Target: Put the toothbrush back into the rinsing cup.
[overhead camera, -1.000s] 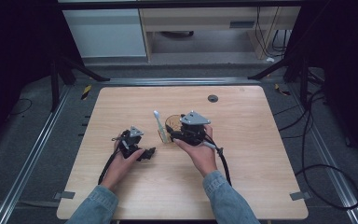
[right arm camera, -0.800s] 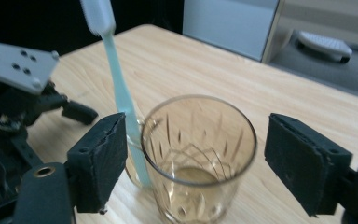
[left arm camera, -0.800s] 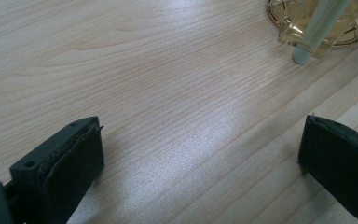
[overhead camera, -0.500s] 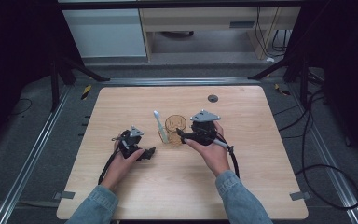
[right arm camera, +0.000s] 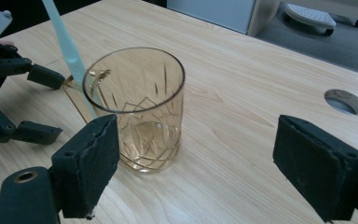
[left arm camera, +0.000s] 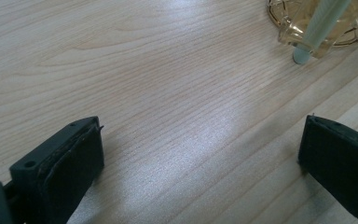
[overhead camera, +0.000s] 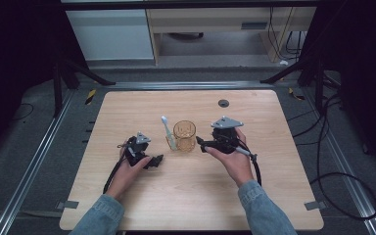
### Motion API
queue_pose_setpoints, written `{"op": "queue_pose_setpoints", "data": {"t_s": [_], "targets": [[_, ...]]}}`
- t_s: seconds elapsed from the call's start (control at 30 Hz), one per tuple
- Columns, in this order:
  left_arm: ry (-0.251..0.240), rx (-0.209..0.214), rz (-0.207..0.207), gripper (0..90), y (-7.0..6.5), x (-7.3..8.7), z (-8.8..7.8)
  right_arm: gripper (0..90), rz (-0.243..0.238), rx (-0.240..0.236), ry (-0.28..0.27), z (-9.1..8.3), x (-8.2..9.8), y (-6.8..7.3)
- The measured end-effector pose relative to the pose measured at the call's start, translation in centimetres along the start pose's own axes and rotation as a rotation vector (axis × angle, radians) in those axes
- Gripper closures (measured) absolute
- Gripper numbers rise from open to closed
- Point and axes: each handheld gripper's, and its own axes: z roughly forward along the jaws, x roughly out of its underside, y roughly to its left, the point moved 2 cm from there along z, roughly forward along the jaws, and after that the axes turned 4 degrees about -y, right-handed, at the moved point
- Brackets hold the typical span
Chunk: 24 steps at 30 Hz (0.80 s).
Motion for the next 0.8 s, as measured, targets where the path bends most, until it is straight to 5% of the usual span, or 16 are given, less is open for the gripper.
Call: {"op": "queue_pose_setpoints", "data": {"t_s": [0.8], "targets": [[0.0,-0.005,-0.004,0.0,0.0,0.0,0.0,9.6,0.104,0.081,0.118,-2.6,1.9,-6.0]]}}
